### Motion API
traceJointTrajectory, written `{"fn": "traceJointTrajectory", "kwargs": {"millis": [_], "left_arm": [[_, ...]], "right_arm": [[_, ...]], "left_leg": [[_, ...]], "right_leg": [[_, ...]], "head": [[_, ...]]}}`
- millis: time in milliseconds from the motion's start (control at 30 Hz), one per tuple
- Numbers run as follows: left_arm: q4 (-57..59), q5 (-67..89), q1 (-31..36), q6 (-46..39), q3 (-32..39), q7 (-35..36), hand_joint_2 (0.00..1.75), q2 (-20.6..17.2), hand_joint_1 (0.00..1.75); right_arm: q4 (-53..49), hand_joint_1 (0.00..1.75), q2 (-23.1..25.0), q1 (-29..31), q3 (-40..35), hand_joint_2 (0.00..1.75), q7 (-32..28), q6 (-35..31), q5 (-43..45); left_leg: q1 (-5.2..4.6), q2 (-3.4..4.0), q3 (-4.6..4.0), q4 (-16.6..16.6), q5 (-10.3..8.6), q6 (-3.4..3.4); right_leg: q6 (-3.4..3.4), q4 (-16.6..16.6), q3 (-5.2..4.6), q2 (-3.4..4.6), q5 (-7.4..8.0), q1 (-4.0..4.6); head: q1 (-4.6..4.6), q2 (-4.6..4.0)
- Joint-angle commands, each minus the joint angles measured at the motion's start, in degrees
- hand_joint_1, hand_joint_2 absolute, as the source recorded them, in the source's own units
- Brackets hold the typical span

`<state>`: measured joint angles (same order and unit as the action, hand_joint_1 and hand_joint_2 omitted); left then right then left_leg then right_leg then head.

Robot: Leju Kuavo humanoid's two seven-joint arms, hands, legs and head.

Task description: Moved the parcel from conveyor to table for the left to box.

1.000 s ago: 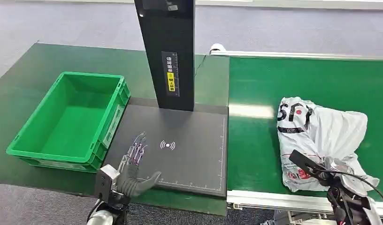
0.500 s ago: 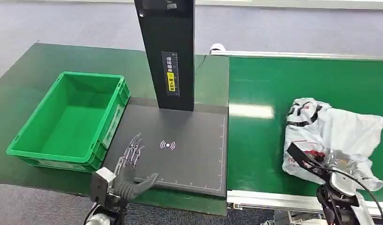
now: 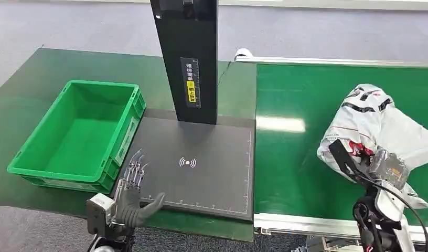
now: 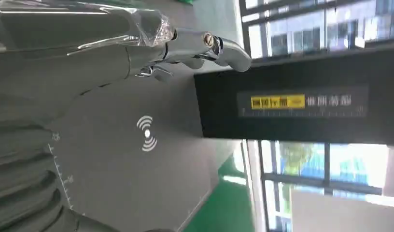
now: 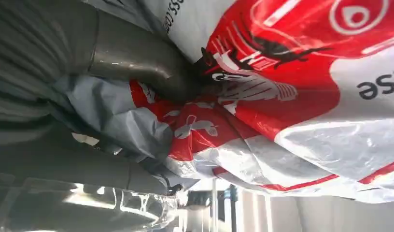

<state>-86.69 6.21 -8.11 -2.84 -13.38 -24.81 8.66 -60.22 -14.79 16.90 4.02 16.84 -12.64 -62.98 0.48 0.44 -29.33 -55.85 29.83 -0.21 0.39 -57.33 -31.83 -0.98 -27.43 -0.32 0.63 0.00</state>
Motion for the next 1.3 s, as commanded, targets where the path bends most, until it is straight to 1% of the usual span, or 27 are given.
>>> {"fn": "traceJointTrajectory", "kwargs": {"millis": [33,67,133,167,200,233,267,300,333,400,467,533,567,600,667,700,733,767,800,833,867,933,1300], "left_arm": [[-1.6,-2.7,-0.9,-3.2,2.7,-3.5,1.75,-0.6,0.00],[-1.6,-2.8,-0.7,-3.3,2.5,-3.5,1.75,-0.8,0.00],[-1.6,-2.8,-0.6,-3.4,2.5,-3.5,1.75,-0.9,0.00],[-1.6,-2.8,-0.6,-3.4,2.5,-3.5,1.75,-0.9,0.00],[-1.6,-2.8,-0.6,-3.4,2.5,-3.5,1.75,-0.9,0.00],[-1.6,-2.9,-0.5,-4.2,2.7,-4.4,1.75,-0.6,0.00],[-1.7,-3.0,-0.4,-4.5,2.7,-4.8,1.75,-0.6,0.00],[-1.7,-3.1,-0.1,-4.8,2.8,-5.5,1.75,-0.2,0.00],[-1.3,-2.8,0.5,-5.2,2.7,-5.8,1.75,0.2,0.00],[0.2,-2.9,1.7,-5.4,2.0,-5.8,1.75,0.1,0.00],[0.9,-3.1,2.1,-5.5,1.7,-6.1,1.75,-0.2,0.00],[1.4,-3.4,2.4,-5.5,1.6,-6.5,1.75,-0.3,0.00],[1.7,-3.4,2.7,-5.6,1.6,-6.6,1.75,-0.3,0.00],[2.0,-3.4,2.9,-5.6,1.5,-6.6,1.75,-0.3,0.00],[2.6,-4.0,3.4,-5.6,1.5,-7.0,1.75,-0.4,0.00],[3.0,-4.3,3.7,-5.5,1.3,-7.0,1.75,-0.5,0.00],[3.5,-4.3,4.1,-5.6,1.2,-7.0,1.75,-0.5,0.00],[3.9,-4.4,4.3,-5.6,1.1,-6.9,1.75,-0.4,0.00],[4.2,-4.4,4.5,-5.6,1.1,-6.9,1.75,-0.3,0.00],[4.5,-4.5,4.9,-5.5,0.9,-6.7,1.75,-0.2,0.00],[4.6,-4.5,5.0,-5.4,0.9,-6.7,1.75,-0.2,0.00],[4.7,-4.5,5.1,-5.4,0.9,-6.6,1.75,-0.1,0.00],[4.6,-4.5,5.1,-5.4,0.9,-6.6,1.75,-0.2,0.00]], "right_arm": [[-18.2,1.75,7.8,-4.1,-0.5,1.75,-21.4,-6.6,16.3],[-19.3,1.75,8.2,-4.3,-1.5,1.75,-20.6,-6.7,15.8],[-19.6,1.75,8.4,-4.2,-2.0,1.75,-20.2,-6.6,15.9],[-19.6,1.75,8.4,-4.2,-2.0,1.75,-20.2,-6.6,15.9],[-19.6,1.75,8.4,-4.2,-2.0,1.75,-20.2,-6.6,15.9],[-19.8,1.75,7.6,-4.1,-4.0,1.75,-25.2,-4.2,19.9],[-20.5,1.75,8.1,-4.2,-5.2,1.75,-28.3,-3.5,22.1],[-21.8,1.75,8.7,-4.4,-8.1,1.75,-32.7,-3.3,23.6],[-23.1,1.75,9.7,-4.8,-11.8,1.75,-33.8,-2.6,23.5],[-24.1,1.75,10.3,-6.0,-19.5,1.75,-34.1,-2.7,21.2],[-23.2,1.75,9.5,-5.8,-25.6,1.75,-33.8,-2.6,20.8],[-20.1,1.75,8.9,-4.7,-30.6,1.75,-34.3,-0.8,20.5],[-17.8,1.75,8.6,-3.5,-33.1,1.75,-35.2,0.4,20.6],[-15.3,1.75,8.3,-2.2,-35.5,1.75,-35.6,2.8,20.8],[-8.4,1.75,8.6,0.6,-40.6,1.75,-35.0,6.8,18.8],[-4.1,1.75,9.0,2.1,-43.6,1.75,-33.9,10.3,17.6],[0.9,1.75,9.9,3.2,-46.2,1.75,-33.8,11.8,16.4],[3.9,1.75,10.7,3.6,-47.4,1.75,-33.5,12.7,16.3],[6.7,1.75,11.3,4.1,-48.7,1.75,-33.4,12.9,16.0],[9.5,1.75,11.9,4.6,-50.1,1.75,-32.6,14.5,15.9],[10.4,1.75,11.9,4.8,-50.6,1.75,-31.8,14.8,15.6],[10.7,1.75,11.9,4.8,-50.7,1.75,-31.9,14.8,15.7],[10.6,1.75,11.7,5.3,-50.6,1.75,-32.0,14.9,15.7]], "left_leg": [[-0.01,0.12,-0.02,0.0,-0.01,-0.03],[-0.03,0.16,-0.02,0.1,-0.03,-0.04],[-0.01,0.14,-0.06,0.0,-0.01,-0.02],[0.00,0.23,-0.05,0.0,-0.03,-0.03],[0.00,0.13,-0.03,0.0,-0.04,-0.02],[0.00,0.08,-0.01,0.0,-0.03,-0.01],[-0.01,0.07,-0.03,0.0,-0.06,-0.01],[-0.02,0.08,-0.02,0.0,-0.05,0.00],[0.00,0.12,-0.03,0.0,-0.04,0.01],[0.00,0.32,-0.01,0.0,-0.02,0.00],[0.02,0.45,0.09,0.1,-0.05,-0.04],[0.02,0.29,0.11,0.1,-0.04,-0.01],[0.03,0.29,0.12,0.1,-0.08,-0.03],[0.03,0.32,0.11,0.1,-0.07,-0.01],[0.08,0.43,0.12,0.1,-0.08,0.01],[0.08,0.42,0.14,0.1,-0.07,0.02],[0.10,0.40,0.16,0.1,-0.05,0.02],[0.11,0.52,0.22,0.2,-0.11,0.01],[0.10,0.49,0.23,0.2,-0.10,0.01],[0.11,0.35,0.23,0.2,-0.08,0.00],[0.10,0.34,0.23,0.2,-0.15,0.00],[0.08,0.24,0.14,0.1,-0.07,0.00],[0.06,0.16,0.10,0.1,-0.13,0.00]], "right_leg": [[-0.03,0.0,-0.10,0.19,0.04,-0.01],[-0.04,0.0,-0.14,0.27,0.06,-0.03],[-0.02,0.0,-0.13,0.19,0.04,-0.01],[-0.04,0.0,-0.15,0.33,0.10,0.00],[-0.03,0.0,-0.10,0.20,0.07,0.00],[-0.02,0.0,-0.06,0.13,0.04,0.01],[-0.01,0.0,-0.09,0.15,0.07,-0.01],[-0.01,0.0,-0.08,0.15,0.06,-0.01],[-0.01,0.0,-0.07,0.17,0.05,0.00],[-0.03,0.0,-0.09,0.35,0.08,0.00],[-0.07,0.0,-0.06,0.45,0.10,0.02],[-0.05,0.0,0.00,0.25,0.04,0.02],[-0.06,0.1,0.00,0.28,0.08,0.04],[-0.04,0.1,-0.01,0.30,0.08,0.04],[-0.03,0.1,-0.02,0.42,0.14,0.11],[-0.02,0.1,0.02,0.41,0.12,0.11],[-0.02,0.1,0.07,0.37,0.10,0.13],[-0.03,0.2,0.10,0.52,0.20,0.14],[-0.03,0.2,0.12,0.44,0.16,0.13],[-0.03,0.1,0.15,0.29,0.09,0.13],[-0.04,0.2,0.14,0.31,0.16,0.13],[-0.03,0.1,0.10,0.18,0.06,0.11],[-0.02,0.1,0.02,0.13,0.08,0.09]], "head": [[-0.02,0.00],[-0.02,0.00],[0.02,0.00],[-0.02,0.00],[0.00,0.00],[0.00,0.00],[0.00,0.00],[-0.02,0.00],[-0.02,0.00],[0.00,0.00],[0.00,0.00],[0.00,0.00],[0.00,0.00],[0.00,0.00],[0.00,0.00],[-0.02,0.00],[-0.02,0.00],[-0.02,0.00],[0.00,0.00],[-0.04,0.00],[-0.04,0.00],[-0.02,0.00],[-0.02,0.00]]}}
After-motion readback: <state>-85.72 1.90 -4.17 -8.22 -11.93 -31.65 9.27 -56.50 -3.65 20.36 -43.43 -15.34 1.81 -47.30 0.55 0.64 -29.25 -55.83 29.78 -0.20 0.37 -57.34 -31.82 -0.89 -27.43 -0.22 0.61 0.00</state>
